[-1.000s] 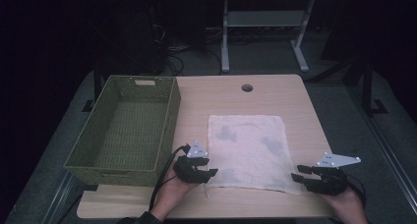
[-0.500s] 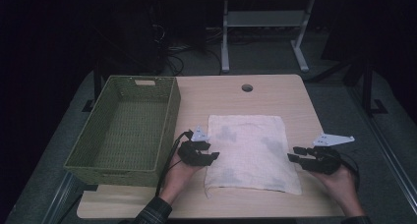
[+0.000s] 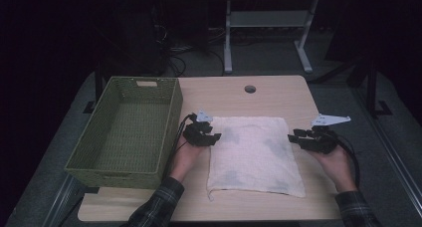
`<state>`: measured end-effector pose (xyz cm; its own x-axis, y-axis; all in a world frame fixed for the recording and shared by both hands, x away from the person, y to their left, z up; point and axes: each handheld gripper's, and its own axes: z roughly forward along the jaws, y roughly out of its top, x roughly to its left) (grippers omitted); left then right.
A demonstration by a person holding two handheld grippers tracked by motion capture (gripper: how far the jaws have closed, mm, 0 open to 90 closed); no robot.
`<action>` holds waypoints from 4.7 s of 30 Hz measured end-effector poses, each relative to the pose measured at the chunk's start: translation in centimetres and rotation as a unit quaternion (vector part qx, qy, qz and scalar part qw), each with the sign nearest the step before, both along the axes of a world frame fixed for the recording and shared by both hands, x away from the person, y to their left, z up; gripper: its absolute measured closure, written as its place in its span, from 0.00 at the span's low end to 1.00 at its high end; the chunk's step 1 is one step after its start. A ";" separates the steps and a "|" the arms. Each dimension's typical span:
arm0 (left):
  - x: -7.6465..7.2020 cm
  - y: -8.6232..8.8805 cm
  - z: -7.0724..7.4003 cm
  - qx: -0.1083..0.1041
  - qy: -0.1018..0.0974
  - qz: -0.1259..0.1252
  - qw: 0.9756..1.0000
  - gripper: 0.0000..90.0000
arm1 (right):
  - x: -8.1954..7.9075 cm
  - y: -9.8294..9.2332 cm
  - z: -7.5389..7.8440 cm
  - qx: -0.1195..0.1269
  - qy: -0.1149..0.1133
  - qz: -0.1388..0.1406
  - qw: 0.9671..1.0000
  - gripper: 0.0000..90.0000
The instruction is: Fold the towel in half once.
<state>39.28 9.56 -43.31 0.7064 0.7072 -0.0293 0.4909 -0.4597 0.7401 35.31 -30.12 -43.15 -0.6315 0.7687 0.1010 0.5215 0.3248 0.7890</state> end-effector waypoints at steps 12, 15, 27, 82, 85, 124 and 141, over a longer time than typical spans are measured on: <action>5.8 -0.3 -0.2 0.011 -0.014 0.043 0.999 0.67 | 5.5 0.0 -0.3 -0.015 0.010 -0.019 1.000 0.70; 7.3 -0.4 -1.0 0.021 -0.011 0.047 0.999 0.69 | 6.4 0.0 -0.2 -0.015 0.010 -0.023 1.000 0.71; 9.4 -0.6 -3.6 0.036 0.010 0.049 0.998 0.72 | 9.3 -0.7 -1.5 -0.018 0.022 -0.063 0.998 0.74; 7.4 0.0 1.6 -0.022 -0.016 0.067 0.997 0.97 | 9.8 -1.1 1.1 -0.015 -0.011 -0.061 0.998 0.99; 6.5 0.3 1.8 -0.028 -0.014 0.065 0.997 0.97 | 8.8 -1.3 0.9 -0.003 -0.018 -0.058 0.998 0.99; -3.3 1.4 1.7 -0.053 -0.014 -0.015 0.998 0.97 | -1.6 -1.2 -0.7 0.003 -0.018 -0.026 1.000 0.99; -7.4 2.4 1.5 -0.060 -0.006 -0.033 0.998 0.97 | -5.1 -1.4 -0.6 0.011 -0.020 -0.004 1.000 0.99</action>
<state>31.87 11.93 -41.79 0.7523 0.6508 -0.1024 0.4528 -0.3980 0.7978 30.22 -31.57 -43.74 -0.6288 0.7720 0.0927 0.4918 0.3026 0.8165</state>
